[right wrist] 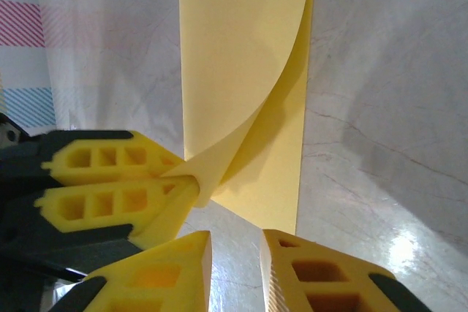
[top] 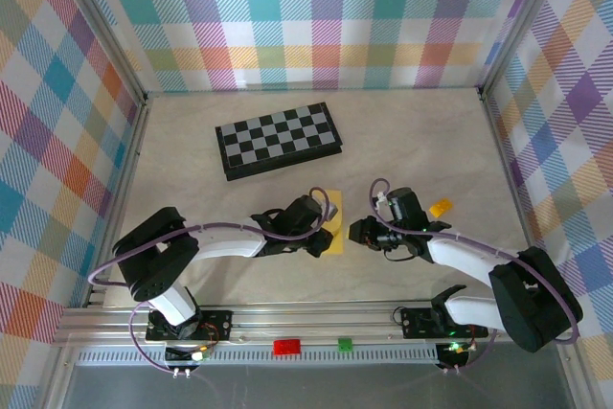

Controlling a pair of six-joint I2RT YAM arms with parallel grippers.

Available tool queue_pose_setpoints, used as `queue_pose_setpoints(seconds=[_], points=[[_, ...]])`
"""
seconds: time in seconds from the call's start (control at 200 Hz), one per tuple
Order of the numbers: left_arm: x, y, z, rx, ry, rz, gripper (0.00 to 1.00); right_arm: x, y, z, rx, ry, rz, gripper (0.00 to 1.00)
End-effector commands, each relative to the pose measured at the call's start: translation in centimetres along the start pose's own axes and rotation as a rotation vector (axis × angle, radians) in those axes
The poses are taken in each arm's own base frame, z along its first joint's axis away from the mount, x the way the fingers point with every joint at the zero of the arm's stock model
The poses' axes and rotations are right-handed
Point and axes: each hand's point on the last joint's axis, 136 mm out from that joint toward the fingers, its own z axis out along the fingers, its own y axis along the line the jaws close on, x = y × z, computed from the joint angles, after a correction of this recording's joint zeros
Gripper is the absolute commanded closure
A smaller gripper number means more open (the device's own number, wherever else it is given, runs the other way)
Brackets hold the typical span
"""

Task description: Fold a paper plane with a square sheet of paper (pick it up from the middle)

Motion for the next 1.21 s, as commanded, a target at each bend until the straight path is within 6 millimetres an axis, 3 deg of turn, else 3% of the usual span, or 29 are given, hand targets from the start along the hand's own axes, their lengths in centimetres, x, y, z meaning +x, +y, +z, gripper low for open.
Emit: queue_pose_setpoints(seconds=[0.0,0.275,0.53,0.81,1.06,1.2], points=[[-1.4,0.3,-1.0,-0.003,-0.054,-0.016,0.87,-0.3,0.5,0.3,-0.004,-0.002,-0.018,0.75],[-1.3,1.0,-0.7,-0.026,-0.050,-0.026,0.85,-0.1,0.7,1.0,0.002,0.009,-0.021,0.76],[-1.4,1.0,-0.6,-0.025,-0.059,-0.032,0.93,0.1,1.2,1.5,-0.004,0.022,-0.033,0.77],[-2.3,0.6,-0.7,0.020,-0.073,-0.067,0.99,0.3,1.0,2.3,0.020,0.030,-0.029,0.86],[-2.5,-0.6,-0.7,0.082,-0.049,-0.115,1.00,-0.2,-1.1,1.1,0.161,-0.029,-0.023,0.87],[-2.4,-0.9,-0.5,0.098,-0.029,-0.162,1.00,-0.5,-1.0,0.2,0.172,-0.043,-0.037,0.86]])
